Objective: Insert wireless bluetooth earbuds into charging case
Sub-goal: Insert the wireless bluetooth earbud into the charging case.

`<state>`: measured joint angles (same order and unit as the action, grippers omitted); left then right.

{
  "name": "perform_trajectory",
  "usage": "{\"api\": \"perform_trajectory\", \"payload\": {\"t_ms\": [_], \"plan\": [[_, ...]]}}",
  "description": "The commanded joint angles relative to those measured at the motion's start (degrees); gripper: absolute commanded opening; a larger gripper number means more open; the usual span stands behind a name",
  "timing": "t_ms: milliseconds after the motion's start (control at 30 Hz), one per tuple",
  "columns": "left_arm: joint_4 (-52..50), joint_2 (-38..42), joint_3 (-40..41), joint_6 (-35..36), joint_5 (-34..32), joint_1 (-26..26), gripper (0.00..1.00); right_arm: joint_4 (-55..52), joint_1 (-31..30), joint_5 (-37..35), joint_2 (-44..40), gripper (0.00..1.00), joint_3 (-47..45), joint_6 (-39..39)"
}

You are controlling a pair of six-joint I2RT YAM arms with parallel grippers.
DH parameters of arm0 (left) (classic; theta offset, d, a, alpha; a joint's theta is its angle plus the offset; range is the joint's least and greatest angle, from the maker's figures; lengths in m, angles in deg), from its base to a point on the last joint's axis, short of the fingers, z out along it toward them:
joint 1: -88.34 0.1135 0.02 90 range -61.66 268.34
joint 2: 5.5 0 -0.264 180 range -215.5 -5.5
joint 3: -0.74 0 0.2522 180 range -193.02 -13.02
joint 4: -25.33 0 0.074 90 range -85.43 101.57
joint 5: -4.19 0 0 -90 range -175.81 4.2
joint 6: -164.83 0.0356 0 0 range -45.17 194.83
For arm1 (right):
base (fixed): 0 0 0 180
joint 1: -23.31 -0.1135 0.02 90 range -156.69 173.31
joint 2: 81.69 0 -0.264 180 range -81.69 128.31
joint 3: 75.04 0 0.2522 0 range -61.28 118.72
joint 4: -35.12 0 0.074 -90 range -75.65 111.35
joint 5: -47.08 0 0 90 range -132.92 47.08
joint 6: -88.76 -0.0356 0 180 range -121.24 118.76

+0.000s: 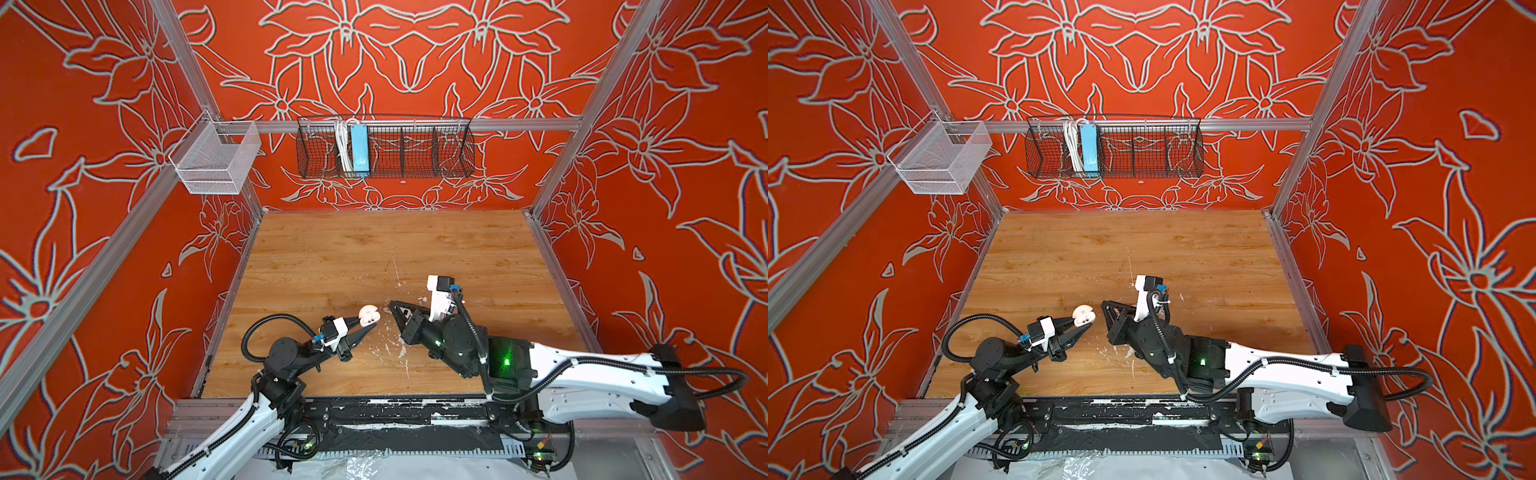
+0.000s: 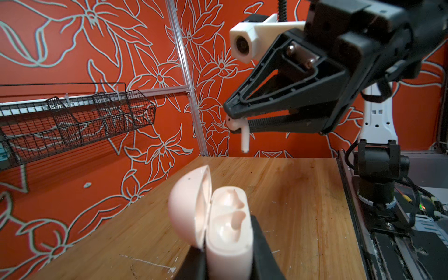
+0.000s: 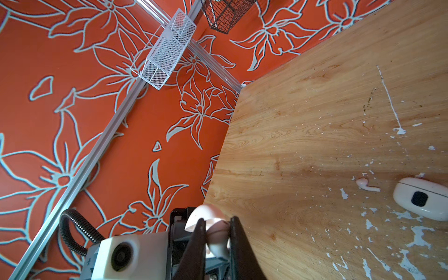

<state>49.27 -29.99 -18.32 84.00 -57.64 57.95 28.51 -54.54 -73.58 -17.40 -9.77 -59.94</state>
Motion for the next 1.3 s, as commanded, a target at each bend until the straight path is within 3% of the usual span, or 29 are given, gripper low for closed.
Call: {"api": "perform_trajectory", "payload": {"t_ms": [0,633,1267], "plan": [[-1.0,0.7,-1.4,0.1,-2.5,-0.3,0.00,-0.8,-0.5,0.3,1.2,0.13,3.3,0.9],[-1.5,1.3,-1.3,-0.3,-3.5,-0.3,0.00,3.0,-1.0,3.5,6.9,0.11,5.3,1.1],[-1.9,2.4,-1.3,-0.4,-3.3,-0.3,0.00,5.0,-1.1,2.0,9.6,0.11,5.9,2.4]]}}
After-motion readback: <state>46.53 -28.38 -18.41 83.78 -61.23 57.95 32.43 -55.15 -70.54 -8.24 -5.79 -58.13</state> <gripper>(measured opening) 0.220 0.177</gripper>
